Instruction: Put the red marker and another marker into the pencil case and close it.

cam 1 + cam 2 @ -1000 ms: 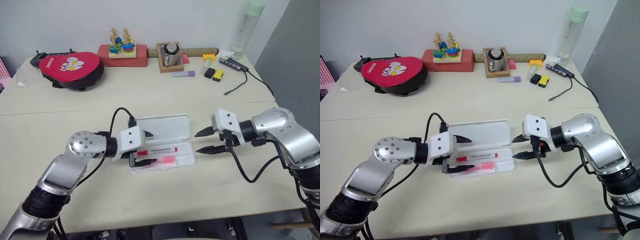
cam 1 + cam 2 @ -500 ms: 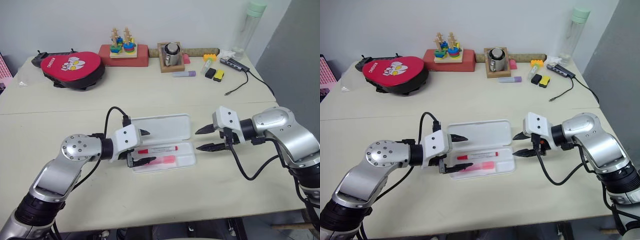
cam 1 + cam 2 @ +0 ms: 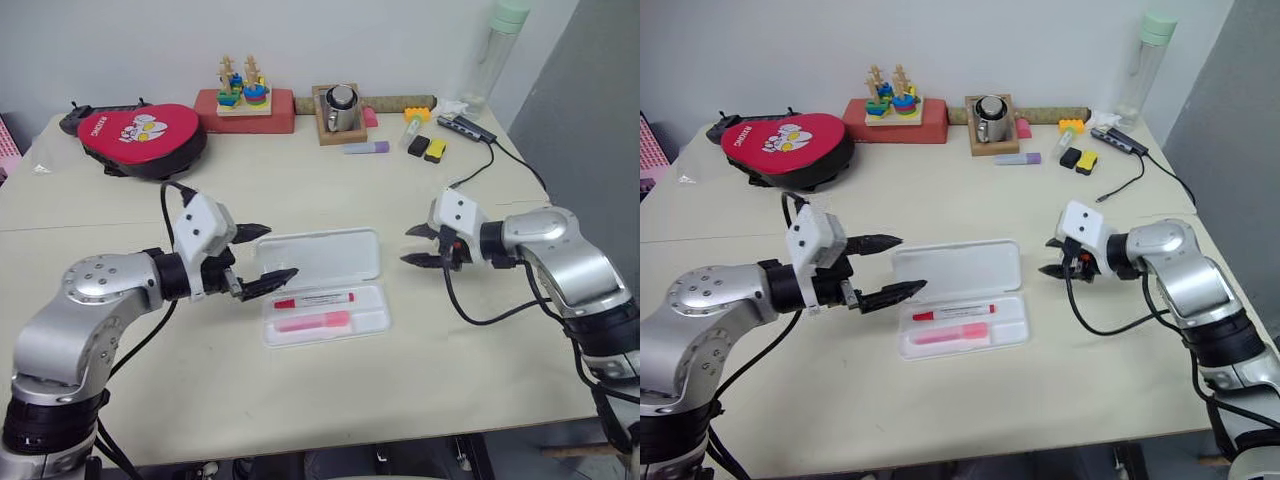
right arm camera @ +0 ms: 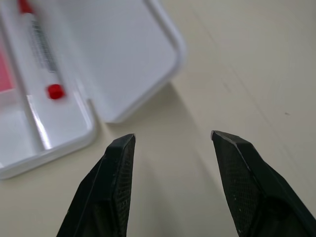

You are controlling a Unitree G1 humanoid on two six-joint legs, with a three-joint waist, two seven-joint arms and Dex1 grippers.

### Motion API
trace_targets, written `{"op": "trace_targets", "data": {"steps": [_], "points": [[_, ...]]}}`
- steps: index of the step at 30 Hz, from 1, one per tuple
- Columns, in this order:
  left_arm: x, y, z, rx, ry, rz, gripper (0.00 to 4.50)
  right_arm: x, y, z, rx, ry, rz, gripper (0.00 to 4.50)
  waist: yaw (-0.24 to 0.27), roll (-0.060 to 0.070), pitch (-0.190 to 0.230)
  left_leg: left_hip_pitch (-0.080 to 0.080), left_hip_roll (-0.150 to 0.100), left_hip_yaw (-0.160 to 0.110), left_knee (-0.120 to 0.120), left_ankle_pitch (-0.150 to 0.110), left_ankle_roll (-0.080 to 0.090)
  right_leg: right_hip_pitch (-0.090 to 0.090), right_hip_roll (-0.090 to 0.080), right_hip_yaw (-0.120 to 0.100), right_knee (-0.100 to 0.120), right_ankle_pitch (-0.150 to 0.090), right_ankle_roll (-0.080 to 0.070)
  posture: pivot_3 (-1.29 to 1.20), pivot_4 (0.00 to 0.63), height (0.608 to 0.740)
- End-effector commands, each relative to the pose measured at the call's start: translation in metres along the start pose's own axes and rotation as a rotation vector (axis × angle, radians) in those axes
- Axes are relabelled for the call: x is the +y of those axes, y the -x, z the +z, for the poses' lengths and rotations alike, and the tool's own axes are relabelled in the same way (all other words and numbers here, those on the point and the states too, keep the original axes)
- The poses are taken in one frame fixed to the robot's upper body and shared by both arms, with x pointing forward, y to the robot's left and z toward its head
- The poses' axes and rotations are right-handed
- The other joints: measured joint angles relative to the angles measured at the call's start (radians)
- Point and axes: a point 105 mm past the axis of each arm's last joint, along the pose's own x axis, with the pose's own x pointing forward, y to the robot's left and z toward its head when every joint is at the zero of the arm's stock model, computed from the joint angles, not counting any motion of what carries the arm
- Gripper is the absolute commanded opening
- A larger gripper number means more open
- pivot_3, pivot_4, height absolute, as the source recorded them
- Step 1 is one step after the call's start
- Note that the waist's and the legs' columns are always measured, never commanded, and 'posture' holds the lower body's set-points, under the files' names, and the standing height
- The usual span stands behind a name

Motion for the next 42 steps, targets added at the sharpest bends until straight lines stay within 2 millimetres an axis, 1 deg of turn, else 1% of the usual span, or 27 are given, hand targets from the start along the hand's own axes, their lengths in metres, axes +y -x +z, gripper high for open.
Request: {"op": "trace_targets", "data": {"steps": [1, 2, 4, 6, 8, 11, 13, 17, 19, 24, 30, 37, 42], "points": [[-0.002, 0.006, 0.019, -0.01, -0.093, 0.017, 4.43, -0.023, 0.007, 0.006, -0.021, 0.026, -0.111, 2.57, 0.0, 0.0, 0.0, 0.0, 0.0, 0.0, 0.0, 0.0, 0.0, 0.0, 0.0, 0.0, 0.0, 0.0, 0.0, 0.0, 0.15, 0.74], [-0.002, 0.007, 0.024, 0.009, -0.134, 0.019, 4.43, -0.032, 0.007, 0.001, -0.006, 0.007, -0.155, 2.57, 0.0, 0.0, 0.0, 0.0, 0.0, 0.0, 0.0, 0.0, 0.0, 0.0, 0.0, 0.0, 0.0, 0.0, 0.0, 0.0, 0.15, 0.74], [-0.004, 0.008, 0.033, 0.022, -0.178, 0.007, 4.43, -0.045, 0.007, -0.007, 0.012, -0.03, -0.215, 2.57, 0.0, 0.0, 0.0, -0.001, 0.0, 0.0, 0.0, 0.0, 0.0, 0.0, 0.0, 0.0, 0.0, 0.0, 0.0, 0.0, 0.15, 0.74], [-0.005, 0.007, 0.041, 0.035, -0.243, -0.006, 4.43, -0.051, 0.004, -0.013, 0.013, -0.075, -0.249, 2.57, 0.0, 0.0, 0.0, 0.0, 0.0, 0.0, 0.0, 0.0, 0.0, 0.0, 0.0, 0.0, 0.0, 0.0, 0.0, 0.0, 0.15, 0.74], [-0.003, 0.005, 0.044, 0.043, -0.274, -0.005, 4.43, -0.054, 0.001, -0.02, 0.019, -0.103, -0.266, 2.57, 0.0, 0.0, 0.0, 0.0, 0.0, 0.001, 0.0, 0.0, 0.0, 0.0, 0.0, 0.0, 0.0, 0.0, 0.0, 0.0, 0.15, 0.74], [-0.004, 0.002, 0.047, 0.035, -0.271, -0.017, 4.43, -0.057, 0.0, -0.031, 0.039, -0.122, -0.286, 2.57, -0.001, 0.0, 0.0, 0.0, 0.0, 0.001, -0.001, 0.0, 0.0, 0.0, 0.0, 0.0, 0.0, 0.0, 0.0, 0.0, 0.15, 0.74], [-0.005, 0.002, 0.046, 0.043, -0.278, -0.03, 4.43, -0.06, -0.001, -0.039, 0.054, -0.143, -0.299, 2.57, -0.001, 0.0, 0.0, 0.0, 0.0, 0.001, -0.001, 0.0, 0.0, -0.001, 0.0, 0.0, -0.001, 0.0, 0.0, 0.0, 0.15, 0.74], [-0.002, 0.001, 0.045, 0.051, -0.281, -0.027, 4.43, -0.06, -0.004, -0.046, 0.058, -0.178, -0.3, 2.57, -0.002, 0.0, 0.0, 0.0, 0.0, 0.001, -0.001, 0.0, 0.0, -0.001, 0.0, 0.001, 0.0, 0.0, 0.0, 0.0, 0.15, 0.74], [0.0, 0.001, 0.041, 0.069, -0.286, -0.019, 4.43, -0.06, -0.004, -0.051, 0.071, -0.191, -0.315, 2.57, -0.003, 0.0, 0.0, 0.0, 0.0, 0.001, -0.002, 0.0, 0.0, -0.001, 0.0, 0.001, 0.0, 0.0, 0.0, 0.0, 0.15, 0.74], [0.002, 0.001, 0.038, 0.071, -0.283, -0.014, 4.43, -0.052, -0.004, -0.045, 0.039, -0.199, -0.287, 2.57, -0.007, 0.0, 0.0, 0.0, 0.0, 0.001, -0.001, 0.0, 0.0, -0.001, 0.0, 0.001, 0.0, 0.0, 0.0, 0.0, 0.15, 0.74], [0.003, -0.002, 0.034, 0.076, -0.289, -0.012, 4.43, -0.049, -0.013, -0.039, 0.02, -0.171, -0.291, 2.57, -0.01, 0.0, 0.0, 0.0, 0.0, 0.001, -0.001, 0.0, 0.0, -0.001, 0.0, 0.001, 0.0, 0.0, 0.0, 0.0, 0.15, 0.74], [0.002, -0.005, 0.032, 0.079, -0.293, -0.008, 4.43, -0.061, -0.028, -0.043, 0.029, -0.189, -0.392, 2.57, -0.016, 0.0, 0.0, 0.0, 0.0, 0.001, -0.001, 0.0, 0.0, -0.001, 0.0, 0.001, 0.0, 0.0, 0.0, 0.0, 0.15, 0.74], [0.002, -0.005, 0.03, 0.082, -0.289, -0.005, 4.43, -0.064, -0.033, -0.048, 0.041, -0.196, -0.434, 2.57, -0.02, 0.0, 0.0, 0.0, 0.0, 0.001, -0.002, 0.0, 0.0, -0.001, 0.0, 0.001, 0.0, 0.0, 0.0, 0.0, 0.15, 0.74]]}}
